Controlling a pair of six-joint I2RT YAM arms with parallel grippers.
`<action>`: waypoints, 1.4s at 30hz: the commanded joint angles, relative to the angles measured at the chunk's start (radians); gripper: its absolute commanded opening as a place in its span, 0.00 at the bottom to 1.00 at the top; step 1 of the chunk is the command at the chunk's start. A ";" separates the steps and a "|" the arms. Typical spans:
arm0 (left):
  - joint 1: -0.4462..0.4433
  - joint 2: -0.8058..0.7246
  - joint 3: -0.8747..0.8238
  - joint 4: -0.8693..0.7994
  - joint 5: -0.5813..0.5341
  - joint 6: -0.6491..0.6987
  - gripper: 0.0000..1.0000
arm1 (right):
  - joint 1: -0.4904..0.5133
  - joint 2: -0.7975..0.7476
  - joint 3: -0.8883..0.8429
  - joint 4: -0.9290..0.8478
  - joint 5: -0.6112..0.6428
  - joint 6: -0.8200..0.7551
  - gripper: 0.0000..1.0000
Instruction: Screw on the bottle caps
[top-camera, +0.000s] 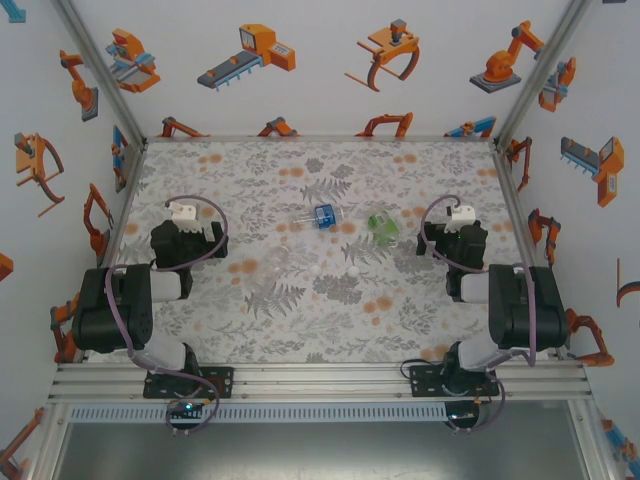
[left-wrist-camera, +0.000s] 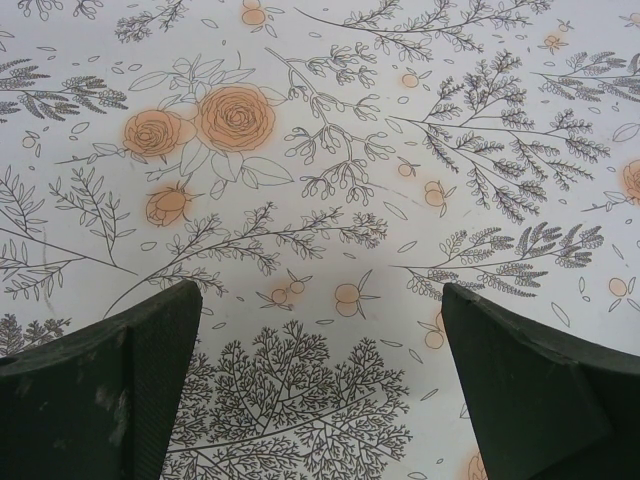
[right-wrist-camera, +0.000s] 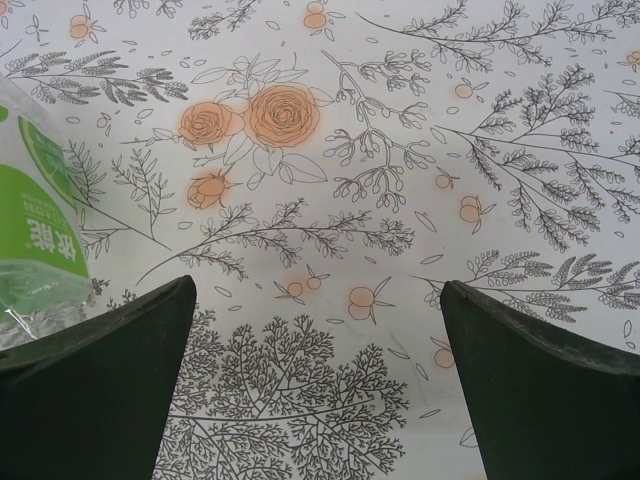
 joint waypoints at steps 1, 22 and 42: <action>0.007 -0.007 -0.003 0.030 0.016 0.004 0.97 | -0.006 0.008 0.016 0.010 0.089 0.038 0.99; 0.004 -0.022 0.010 0.002 -0.005 -0.001 0.97 | -0.007 -0.013 0.032 -0.036 0.145 0.054 0.99; -0.112 -0.420 0.238 -0.721 -0.234 -0.118 0.97 | 0.030 -0.404 0.131 -0.621 0.011 0.029 0.89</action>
